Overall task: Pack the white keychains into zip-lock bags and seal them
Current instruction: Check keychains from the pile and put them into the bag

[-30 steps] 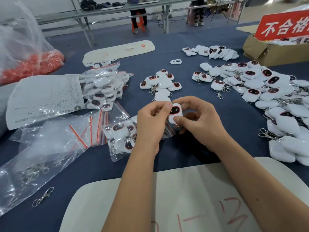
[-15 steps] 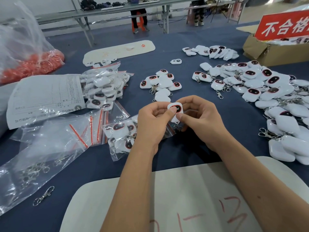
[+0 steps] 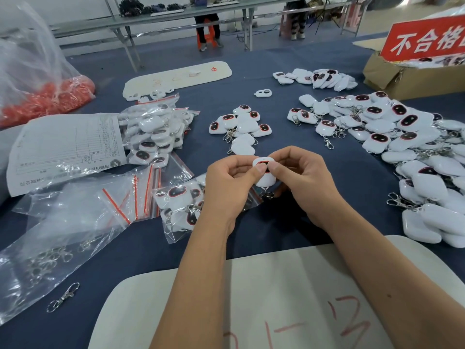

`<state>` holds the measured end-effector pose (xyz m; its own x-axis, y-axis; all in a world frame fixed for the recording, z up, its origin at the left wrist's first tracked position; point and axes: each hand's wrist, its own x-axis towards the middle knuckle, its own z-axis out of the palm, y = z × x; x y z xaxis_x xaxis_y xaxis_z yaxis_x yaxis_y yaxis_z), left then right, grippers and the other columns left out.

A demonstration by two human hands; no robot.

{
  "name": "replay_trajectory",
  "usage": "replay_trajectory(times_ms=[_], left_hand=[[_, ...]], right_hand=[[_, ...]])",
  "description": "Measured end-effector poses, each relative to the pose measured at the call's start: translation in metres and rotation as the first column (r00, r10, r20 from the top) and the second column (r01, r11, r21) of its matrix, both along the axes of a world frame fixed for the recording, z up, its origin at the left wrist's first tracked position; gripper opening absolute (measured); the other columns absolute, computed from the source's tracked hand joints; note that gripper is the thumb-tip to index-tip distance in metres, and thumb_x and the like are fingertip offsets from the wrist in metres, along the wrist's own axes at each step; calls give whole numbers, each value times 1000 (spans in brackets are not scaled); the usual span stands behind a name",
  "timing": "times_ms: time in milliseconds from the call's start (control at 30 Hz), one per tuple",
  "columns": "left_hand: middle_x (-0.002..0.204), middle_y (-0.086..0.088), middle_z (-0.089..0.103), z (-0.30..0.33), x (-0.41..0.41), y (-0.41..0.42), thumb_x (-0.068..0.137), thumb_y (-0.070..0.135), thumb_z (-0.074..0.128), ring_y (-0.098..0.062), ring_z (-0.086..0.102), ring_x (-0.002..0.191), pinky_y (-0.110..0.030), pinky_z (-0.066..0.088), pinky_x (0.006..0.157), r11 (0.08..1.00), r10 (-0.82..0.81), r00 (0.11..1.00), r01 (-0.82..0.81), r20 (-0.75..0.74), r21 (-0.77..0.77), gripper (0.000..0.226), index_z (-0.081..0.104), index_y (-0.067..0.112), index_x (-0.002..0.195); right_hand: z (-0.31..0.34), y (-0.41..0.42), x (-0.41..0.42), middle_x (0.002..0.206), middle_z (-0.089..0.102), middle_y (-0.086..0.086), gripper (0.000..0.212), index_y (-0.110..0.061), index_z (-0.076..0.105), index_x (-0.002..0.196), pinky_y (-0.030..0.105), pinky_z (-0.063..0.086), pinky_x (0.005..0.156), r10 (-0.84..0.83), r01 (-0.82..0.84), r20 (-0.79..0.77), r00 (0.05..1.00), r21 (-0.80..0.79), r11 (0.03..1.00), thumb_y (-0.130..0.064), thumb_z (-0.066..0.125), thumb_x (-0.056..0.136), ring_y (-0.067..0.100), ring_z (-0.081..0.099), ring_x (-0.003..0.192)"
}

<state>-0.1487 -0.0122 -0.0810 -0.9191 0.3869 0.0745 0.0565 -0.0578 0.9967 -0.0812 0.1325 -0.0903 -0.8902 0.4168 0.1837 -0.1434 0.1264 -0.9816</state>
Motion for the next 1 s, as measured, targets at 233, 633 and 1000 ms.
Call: replay_trajectory(times_ms=[233, 633, 1000], left_hand=[[86, 1, 80, 0, 0, 2, 87, 9, 81, -14, 77, 82, -20, 58, 72, 1000, 12, 1000, -12, -28, -6, 14, 80, 23, 90], [87, -2, 80, -1, 0, -1, 86, 10, 82, -22, 77, 86, -33, 63, 80, 1000, -22, 1000, 21, -14, -13, 12, 81, 21, 90], [90, -4, 80, -1, 0, -1, 86, 10, 81, -24, 77, 89, -37, 63, 83, 998, -56, 998, 56, -10, -3, 13, 82, 23, 89]], right_hand=[[0, -1, 0, 85, 76, 8, 8, -11, 73, 99, 25, 55, 54, 11, -11, 14, 1000, 39, 999, -9, 66, 102, 11, 64, 67], [1, -1, 1, 77, 75, 3, 10, -11, 73, 99, 29, 59, 60, 35, -37, 22, 999, 71, 997, -8, 64, 103, 13, 65, 64], [1, 0, 2, 79, 75, 6, 8, -9, 71, 99, 32, 60, 63, 38, -39, 21, 999, 90, 995, -8, 64, 103, 18, 66, 65]])
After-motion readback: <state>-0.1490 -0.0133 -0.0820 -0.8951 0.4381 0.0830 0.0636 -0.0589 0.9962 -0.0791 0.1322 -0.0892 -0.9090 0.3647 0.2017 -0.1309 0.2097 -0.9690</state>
